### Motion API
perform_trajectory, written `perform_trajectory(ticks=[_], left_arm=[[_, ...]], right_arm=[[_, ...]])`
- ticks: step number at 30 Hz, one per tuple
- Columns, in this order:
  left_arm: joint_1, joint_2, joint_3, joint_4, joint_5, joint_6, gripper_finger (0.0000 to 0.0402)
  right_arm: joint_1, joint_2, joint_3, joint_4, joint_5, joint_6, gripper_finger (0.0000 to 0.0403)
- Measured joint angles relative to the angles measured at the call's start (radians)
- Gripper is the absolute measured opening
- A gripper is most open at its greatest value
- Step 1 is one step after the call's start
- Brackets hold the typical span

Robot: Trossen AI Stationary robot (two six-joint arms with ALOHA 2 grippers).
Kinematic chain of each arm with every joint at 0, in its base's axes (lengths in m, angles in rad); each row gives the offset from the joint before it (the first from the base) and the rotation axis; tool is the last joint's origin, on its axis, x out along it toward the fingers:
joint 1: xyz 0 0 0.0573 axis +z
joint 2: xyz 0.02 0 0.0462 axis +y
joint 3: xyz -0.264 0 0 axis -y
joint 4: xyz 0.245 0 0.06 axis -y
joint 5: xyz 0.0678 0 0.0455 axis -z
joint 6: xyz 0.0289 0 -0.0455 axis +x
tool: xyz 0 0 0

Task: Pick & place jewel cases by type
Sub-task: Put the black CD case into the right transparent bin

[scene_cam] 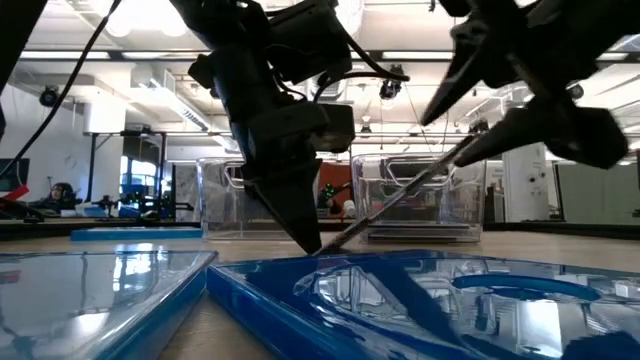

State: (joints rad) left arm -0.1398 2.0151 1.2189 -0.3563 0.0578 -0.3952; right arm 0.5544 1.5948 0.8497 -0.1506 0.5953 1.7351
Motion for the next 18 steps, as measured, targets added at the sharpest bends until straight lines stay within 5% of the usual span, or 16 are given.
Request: perform_trajectory(ticks=[9,18], left_arm=[[0.000,-0.004,0.006,0.016,-0.002,-0.051,0.0037],[-0.010,-0.040,0.003,0.028,-0.040,-0.004,0.0037]], right_arm=[[-0.056,0.053,0.005,0.125,-0.017,-0.085,0.0201],[-0.055,0.045,0.004,0.117,-0.097,0.058,0.0194]])
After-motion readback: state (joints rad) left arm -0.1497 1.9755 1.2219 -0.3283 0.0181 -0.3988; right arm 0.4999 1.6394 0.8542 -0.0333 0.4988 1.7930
